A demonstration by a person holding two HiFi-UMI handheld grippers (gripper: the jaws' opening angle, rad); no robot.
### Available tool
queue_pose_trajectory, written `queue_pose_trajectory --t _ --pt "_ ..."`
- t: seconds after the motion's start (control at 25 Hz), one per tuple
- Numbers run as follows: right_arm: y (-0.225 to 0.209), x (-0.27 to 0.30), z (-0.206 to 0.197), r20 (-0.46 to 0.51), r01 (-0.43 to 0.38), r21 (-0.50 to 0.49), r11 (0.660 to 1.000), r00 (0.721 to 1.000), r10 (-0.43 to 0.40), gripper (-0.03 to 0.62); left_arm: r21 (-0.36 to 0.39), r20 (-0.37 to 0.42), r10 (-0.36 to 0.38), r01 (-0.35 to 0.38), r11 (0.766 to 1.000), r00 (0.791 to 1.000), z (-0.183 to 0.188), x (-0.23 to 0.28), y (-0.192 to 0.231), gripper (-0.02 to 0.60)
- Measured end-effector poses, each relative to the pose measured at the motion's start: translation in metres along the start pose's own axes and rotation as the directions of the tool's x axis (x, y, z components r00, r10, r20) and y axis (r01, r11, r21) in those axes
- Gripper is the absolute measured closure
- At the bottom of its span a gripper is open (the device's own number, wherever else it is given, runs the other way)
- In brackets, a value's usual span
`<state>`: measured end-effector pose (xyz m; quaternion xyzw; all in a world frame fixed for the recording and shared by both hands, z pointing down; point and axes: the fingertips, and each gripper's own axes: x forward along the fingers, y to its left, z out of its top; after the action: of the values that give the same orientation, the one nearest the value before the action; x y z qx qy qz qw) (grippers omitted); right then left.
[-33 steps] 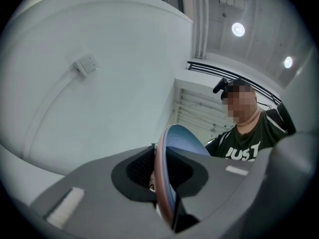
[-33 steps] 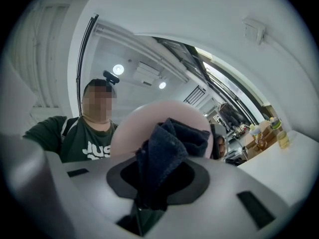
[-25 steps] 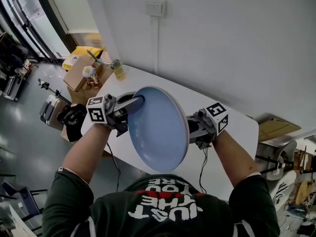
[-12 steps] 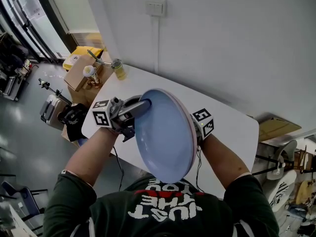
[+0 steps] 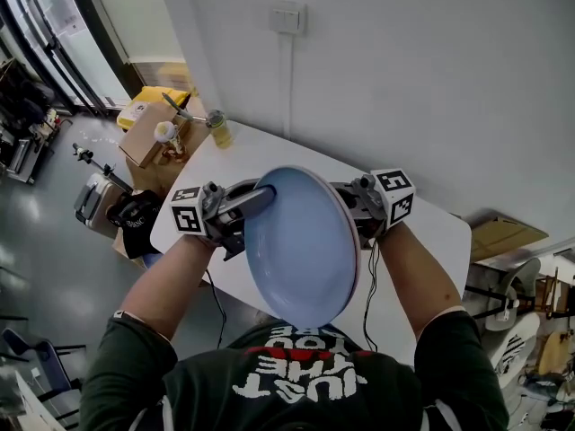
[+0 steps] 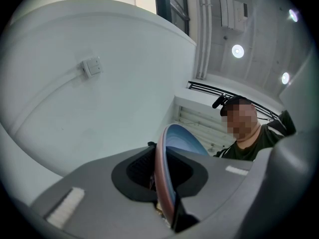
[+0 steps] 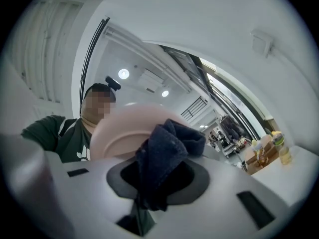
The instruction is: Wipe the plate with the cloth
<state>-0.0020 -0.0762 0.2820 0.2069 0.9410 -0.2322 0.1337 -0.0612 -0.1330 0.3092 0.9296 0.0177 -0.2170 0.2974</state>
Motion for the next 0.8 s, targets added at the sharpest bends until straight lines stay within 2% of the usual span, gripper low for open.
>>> queue_pose_trajectory --t 0.24,0.48,0.68,0.8 --pt "0.039 -0.007 0.01 -0.017 -0.044 -0.02 0.999 0.999 0.044 0.511 0.02 0.033 0.08 -0.08 0.997 0.996 0.011 -0.018 0.011 0.538" --pt "0.066 -0.001 -0.041 -0.131 -0.095 0.085 0.992 0.986 0.106 0.511 0.002 0.054 0.086 -0.086 0.996 0.995 0.005 -0.022 0.011 0.538" --pt "0.052 0.02 -0.089 -0.16 -0.104 0.169 0.98 0.978 0.131 0.511 -0.051 0.097 0.068 -0.063 0.997 0.993 -0.002 -0.018 0.011 0.538" --pt "0.033 0.028 -0.099 -0.143 -0.072 0.164 0.984 0.985 0.096 0.511 -0.072 0.095 0.051 -0.044 0.996 0.994 -0.006 -0.013 0.007 0.538"
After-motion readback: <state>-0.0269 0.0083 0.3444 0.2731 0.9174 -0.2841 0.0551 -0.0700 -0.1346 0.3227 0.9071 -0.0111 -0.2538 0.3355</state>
